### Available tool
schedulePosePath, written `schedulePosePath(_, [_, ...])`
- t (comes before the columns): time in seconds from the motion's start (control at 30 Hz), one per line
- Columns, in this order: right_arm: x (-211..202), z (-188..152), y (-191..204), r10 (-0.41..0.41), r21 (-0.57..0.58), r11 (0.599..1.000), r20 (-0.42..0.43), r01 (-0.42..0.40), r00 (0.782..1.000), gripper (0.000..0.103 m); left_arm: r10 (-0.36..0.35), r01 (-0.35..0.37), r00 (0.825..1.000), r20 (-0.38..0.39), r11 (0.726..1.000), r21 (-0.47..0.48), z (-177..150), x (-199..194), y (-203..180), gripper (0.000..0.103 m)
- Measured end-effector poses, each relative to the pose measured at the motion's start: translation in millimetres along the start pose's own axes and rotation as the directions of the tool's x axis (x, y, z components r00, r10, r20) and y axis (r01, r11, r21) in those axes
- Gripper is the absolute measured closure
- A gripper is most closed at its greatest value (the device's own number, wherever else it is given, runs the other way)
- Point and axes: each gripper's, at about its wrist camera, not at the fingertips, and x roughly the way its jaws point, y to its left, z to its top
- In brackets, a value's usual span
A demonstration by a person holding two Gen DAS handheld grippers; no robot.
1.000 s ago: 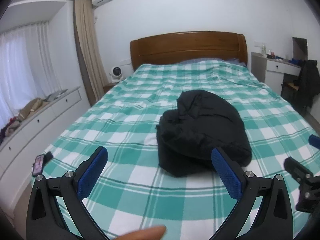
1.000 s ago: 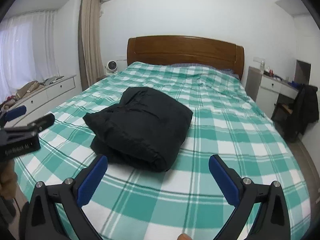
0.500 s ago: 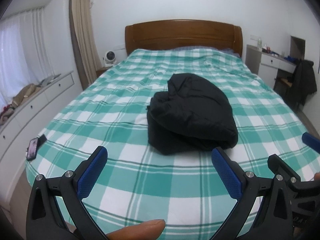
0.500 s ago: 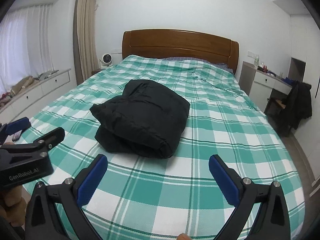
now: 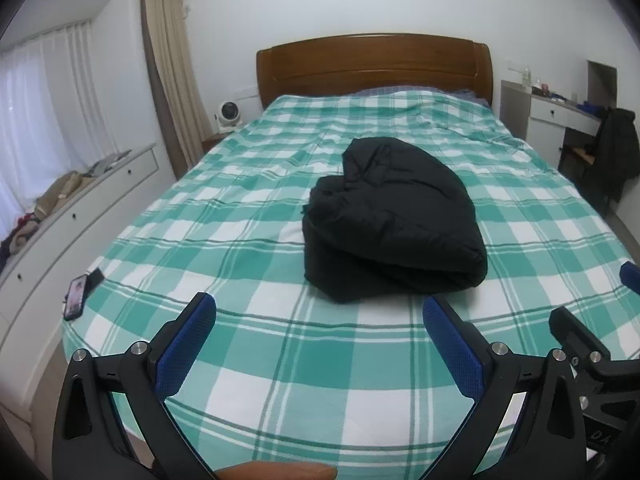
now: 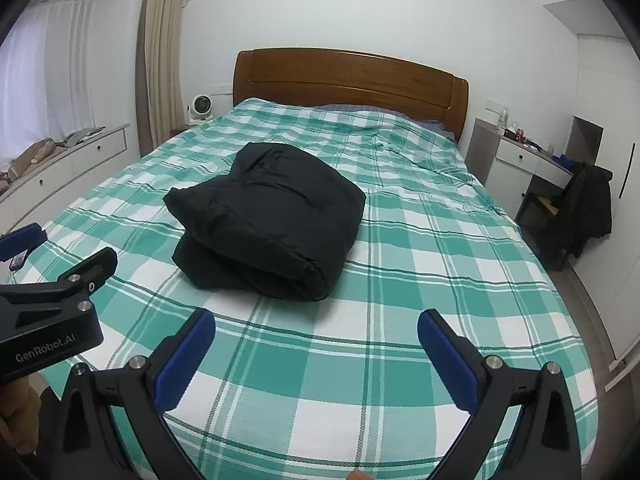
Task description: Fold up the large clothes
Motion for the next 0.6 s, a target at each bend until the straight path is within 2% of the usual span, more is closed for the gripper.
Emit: schedulePosePath(0.6, [3.4,-1.5,-4.6,0.000,0.005,1.000,-0.016,0.000,1.000,0.000,0.009,-0.009,1.000,0.001,1.000,-0.008,1.5,4.2,-2.3,0.000])
